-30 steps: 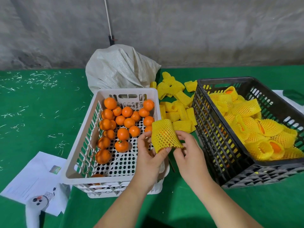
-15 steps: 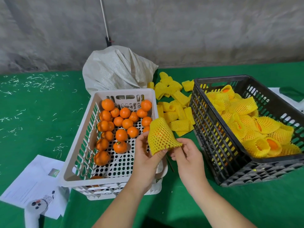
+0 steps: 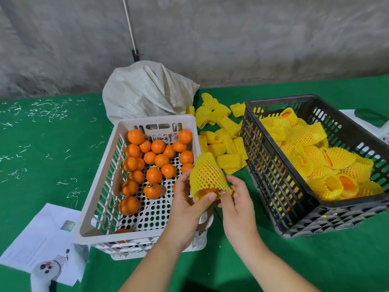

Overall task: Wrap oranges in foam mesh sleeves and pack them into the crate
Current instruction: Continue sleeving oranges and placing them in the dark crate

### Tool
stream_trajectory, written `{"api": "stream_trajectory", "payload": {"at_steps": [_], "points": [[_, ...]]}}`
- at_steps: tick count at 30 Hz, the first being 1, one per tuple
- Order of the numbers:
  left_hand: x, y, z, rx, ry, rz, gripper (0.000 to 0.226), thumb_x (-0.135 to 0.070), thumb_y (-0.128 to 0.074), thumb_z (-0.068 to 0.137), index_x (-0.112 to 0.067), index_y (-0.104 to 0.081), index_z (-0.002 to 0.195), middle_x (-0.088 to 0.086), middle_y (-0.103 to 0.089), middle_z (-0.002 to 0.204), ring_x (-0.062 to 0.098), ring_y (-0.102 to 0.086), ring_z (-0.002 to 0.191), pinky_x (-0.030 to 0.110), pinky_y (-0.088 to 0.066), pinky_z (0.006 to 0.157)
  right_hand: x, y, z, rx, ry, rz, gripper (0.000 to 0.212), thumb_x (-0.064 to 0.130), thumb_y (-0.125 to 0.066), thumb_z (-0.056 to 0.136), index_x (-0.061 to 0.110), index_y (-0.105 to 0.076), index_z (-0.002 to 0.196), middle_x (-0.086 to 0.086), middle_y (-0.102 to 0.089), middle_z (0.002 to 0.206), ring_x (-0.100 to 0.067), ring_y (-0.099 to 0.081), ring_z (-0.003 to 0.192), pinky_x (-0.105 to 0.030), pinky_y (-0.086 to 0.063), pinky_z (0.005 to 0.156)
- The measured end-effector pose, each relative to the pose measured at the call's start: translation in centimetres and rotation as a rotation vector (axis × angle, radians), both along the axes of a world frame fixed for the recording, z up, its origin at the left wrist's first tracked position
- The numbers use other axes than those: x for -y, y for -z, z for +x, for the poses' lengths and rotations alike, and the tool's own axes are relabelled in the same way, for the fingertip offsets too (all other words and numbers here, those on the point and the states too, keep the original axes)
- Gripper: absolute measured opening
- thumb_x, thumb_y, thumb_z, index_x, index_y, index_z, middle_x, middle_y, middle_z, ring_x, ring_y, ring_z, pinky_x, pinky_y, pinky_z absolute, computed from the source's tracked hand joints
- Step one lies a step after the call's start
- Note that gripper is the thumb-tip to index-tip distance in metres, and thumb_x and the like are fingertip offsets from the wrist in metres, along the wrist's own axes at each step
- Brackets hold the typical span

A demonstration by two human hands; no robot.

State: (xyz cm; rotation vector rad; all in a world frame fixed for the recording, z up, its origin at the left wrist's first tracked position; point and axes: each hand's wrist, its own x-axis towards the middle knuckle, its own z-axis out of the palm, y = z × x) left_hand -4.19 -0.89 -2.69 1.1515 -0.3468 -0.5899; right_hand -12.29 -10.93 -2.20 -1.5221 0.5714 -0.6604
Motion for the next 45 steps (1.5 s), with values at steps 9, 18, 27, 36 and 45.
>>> {"api": "stream_trajectory", "payload": {"at_steps": [9,18,27,36,45], "points": [[0.2,-0.2,-0.5,0.049,-0.091,0.024,0.070,-0.007,-0.083,0.080,-0.033,-0.051,0.137,0.005,-0.066,0.133,0.022,-0.070,0.115,0.034,-0.061,0.086,0.5,0.2,-1.4,-0.039,0.058,-0.308,0.037,0.018,-0.066,0.094,0.047,-0.056,0.114,0.018,-0.069,0.109,-0.011,-0.068,0.102,-0.040,-0.058,0.085],[1.1,1.4,-0.4,0.368,0.007,0.238,0.071,-0.002,-0.075,0.093,-0.048,-0.047,0.138,0.005,-0.048,0.144,0.026,-0.057,0.130,0.046,-0.057,0.101,0.8,-1.6,0.2,-0.076,-0.118,0.023,0.076,0.021,-0.082,0.085,0.045,-0.038,0.142,0.027,-0.057,0.127,0.012,-0.058,0.111,-0.006,-0.049,0.083],[0.5,0.3,0.2,0.133,0.192,0.200,0.057,-0.016,-0.072,0.091,-0.049,-0.054,0.134,0.017,-0.056,0.106,0.013,-0.054,0.057,0.024,-0.044,0.047,2.5,-0.7,-0.5,-0.087,-0.048,-0.003,0.086,0.020,-0.081,0.087,0.054,-0.031,0.148,0.033,-0.044,0.140,0.020,-0.048,0.119,-0.004,-0.047,0.087],[0.3,0.8,0.3,0.235,0.122,0.322,0.046,-0.043,-0.072,0.091,-0.055,-0.056,0.133,0.012,-0.064,0.100,0.029,-0.065,0.093,0.039,-0.053,0.089,18.7,-6.1,-3.8,-0.349,0.366,-0.289,0.093,0.018,-0.064,0.100,0.041,0.004,0.160,0.011,0.002,0.170,-0.008,-0.021,0.149,-0.038,-0.027,0.120],[0.7,1.5,1.0,0.192,0.071,0.340,0.046,-0.050,-0.078,0.088,-0.047,-0.063,0.132,-0.034,-0.062,0.091,0.011,-0.069,0.091,0.046,-0.057,0.095,18.9,-2.4,-3.9,-0.869,0.250,-0.792,0.089,0.048,-0.047,0.102,0.021,0.015,0.161,-0.005,0.035,0.164,-0.029,0.014,0.156,-0.044,-0.010,0.125]]}}
